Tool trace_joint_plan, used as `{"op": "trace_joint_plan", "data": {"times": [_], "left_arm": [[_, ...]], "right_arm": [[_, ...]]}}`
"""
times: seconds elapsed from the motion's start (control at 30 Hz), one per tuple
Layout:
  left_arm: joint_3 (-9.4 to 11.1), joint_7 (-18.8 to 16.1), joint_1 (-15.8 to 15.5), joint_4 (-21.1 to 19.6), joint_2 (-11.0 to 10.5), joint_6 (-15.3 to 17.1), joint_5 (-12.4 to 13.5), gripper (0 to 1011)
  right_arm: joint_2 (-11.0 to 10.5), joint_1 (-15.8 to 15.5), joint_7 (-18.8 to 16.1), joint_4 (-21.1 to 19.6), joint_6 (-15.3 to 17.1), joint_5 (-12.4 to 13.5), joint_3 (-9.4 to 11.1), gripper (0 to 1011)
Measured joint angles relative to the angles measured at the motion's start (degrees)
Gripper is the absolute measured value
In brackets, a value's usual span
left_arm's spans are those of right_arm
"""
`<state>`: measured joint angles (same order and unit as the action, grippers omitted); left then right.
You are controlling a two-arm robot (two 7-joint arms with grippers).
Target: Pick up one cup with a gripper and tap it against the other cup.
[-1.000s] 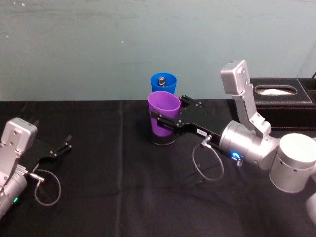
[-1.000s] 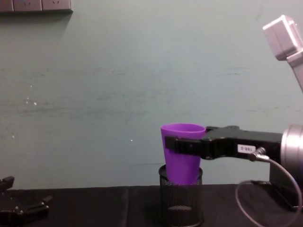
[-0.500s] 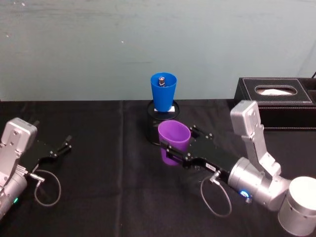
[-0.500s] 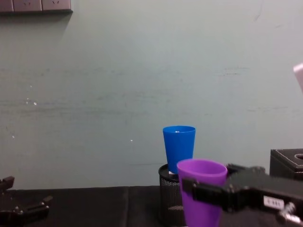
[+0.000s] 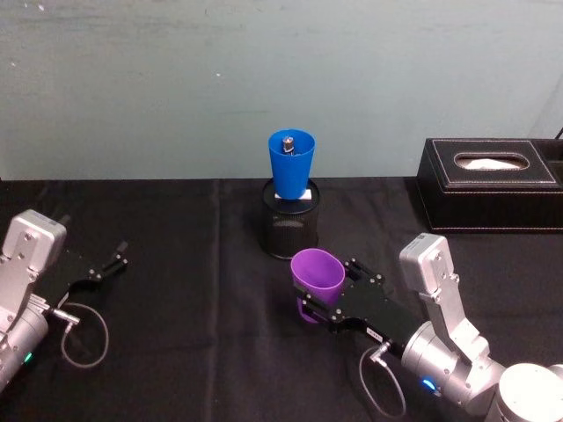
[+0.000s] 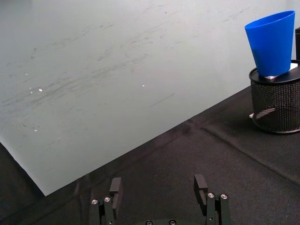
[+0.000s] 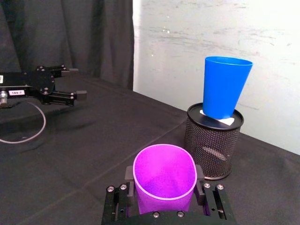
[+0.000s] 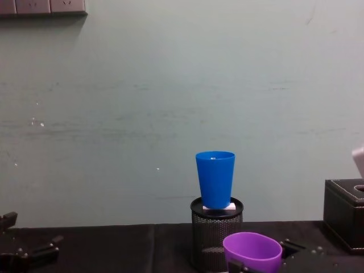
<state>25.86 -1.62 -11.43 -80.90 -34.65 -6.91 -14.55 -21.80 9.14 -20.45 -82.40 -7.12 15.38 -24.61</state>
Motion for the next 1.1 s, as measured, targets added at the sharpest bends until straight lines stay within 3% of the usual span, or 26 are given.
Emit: {"op": "trace_joint_plan", "data": {"times": [0.47, 1.1], "left_arm": [[0.0, 0.0, 0.0, 0.0, 0.0, 0.0, 0.0, 1000], [0.0, 0.0, 0.0, 0.0, 0.0, 0.0, 0.0, 1000]], "right_arm": [[2.6, -0.7, -1.2, 2.9, -2.0, 0.1, 2.2, 722], [4.1, -1.4, -2.4, 4.1, -2.1, -1.4, 3.8, 722]]}}
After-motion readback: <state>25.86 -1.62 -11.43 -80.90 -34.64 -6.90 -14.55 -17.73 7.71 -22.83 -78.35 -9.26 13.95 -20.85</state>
